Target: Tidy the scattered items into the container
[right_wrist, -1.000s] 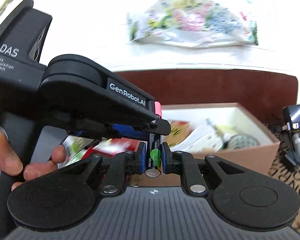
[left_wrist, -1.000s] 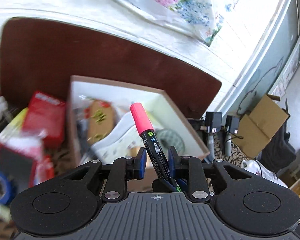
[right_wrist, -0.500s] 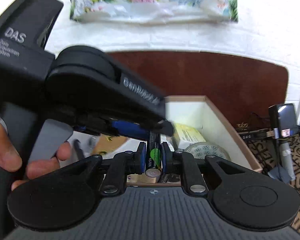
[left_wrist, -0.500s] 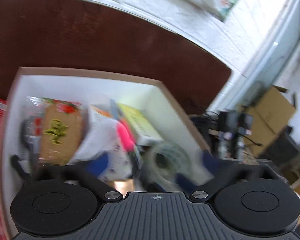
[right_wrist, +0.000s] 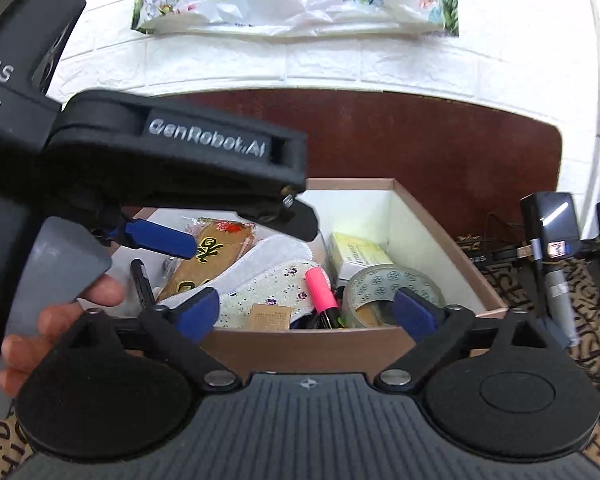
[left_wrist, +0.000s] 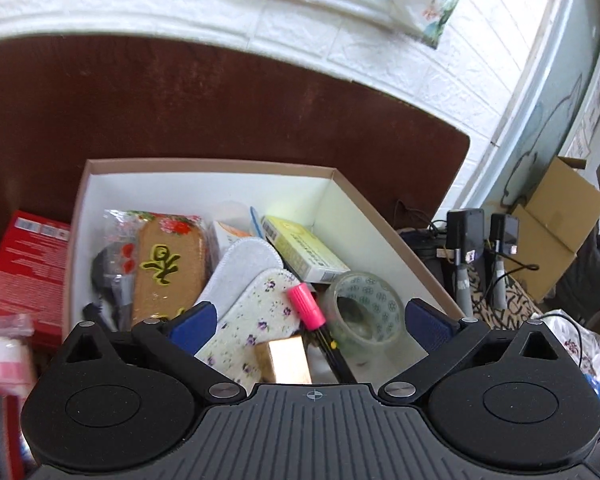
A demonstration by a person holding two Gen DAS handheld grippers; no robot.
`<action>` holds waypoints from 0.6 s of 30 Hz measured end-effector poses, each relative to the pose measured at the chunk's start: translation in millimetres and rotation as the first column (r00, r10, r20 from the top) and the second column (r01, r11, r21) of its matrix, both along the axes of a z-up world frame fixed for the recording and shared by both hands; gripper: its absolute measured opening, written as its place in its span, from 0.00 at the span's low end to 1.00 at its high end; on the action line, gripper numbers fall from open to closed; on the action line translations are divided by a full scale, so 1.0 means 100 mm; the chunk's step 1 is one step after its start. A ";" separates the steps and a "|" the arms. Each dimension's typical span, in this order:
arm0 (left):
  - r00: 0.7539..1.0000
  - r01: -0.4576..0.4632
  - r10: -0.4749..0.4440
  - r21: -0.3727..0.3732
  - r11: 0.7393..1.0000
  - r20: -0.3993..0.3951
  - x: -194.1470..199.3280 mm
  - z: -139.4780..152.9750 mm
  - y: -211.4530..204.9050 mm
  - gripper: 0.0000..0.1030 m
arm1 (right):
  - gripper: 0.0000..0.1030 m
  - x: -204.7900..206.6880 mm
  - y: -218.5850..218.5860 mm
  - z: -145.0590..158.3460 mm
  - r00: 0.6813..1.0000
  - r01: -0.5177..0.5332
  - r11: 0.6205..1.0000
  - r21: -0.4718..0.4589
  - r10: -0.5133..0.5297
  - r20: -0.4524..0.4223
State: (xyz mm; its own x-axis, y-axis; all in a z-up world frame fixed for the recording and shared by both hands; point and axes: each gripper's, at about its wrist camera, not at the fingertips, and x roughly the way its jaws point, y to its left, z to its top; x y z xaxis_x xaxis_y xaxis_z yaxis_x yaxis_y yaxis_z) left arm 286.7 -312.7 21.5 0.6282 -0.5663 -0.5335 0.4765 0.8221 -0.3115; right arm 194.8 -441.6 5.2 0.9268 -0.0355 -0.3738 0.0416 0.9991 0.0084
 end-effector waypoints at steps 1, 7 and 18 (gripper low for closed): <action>1.000 -0.004 0.004 0.004 1.000 0.007 -0.06 0.03 0.03 1.00 | 0.97 -0.05 0.00 0.03 1.000 -0.001 1.000 0.001 0.001 0.004; 0.996 -0.053 0.044 0.128 0.990 0.077 -0.52 0.15 0.18 1.00 | 0.99 -0.45 0.07 0.20 1.000 -0.011 1.000 -0.014 0.011 0.011; 0.987 -0.102 0.072 0.217 0.971 0.142 -1.21 0.21 0.45 1.00 | 0.99 -1.06 0.17 0.25 0.998 0.024 0.996 -0.086 -0.028 -0.054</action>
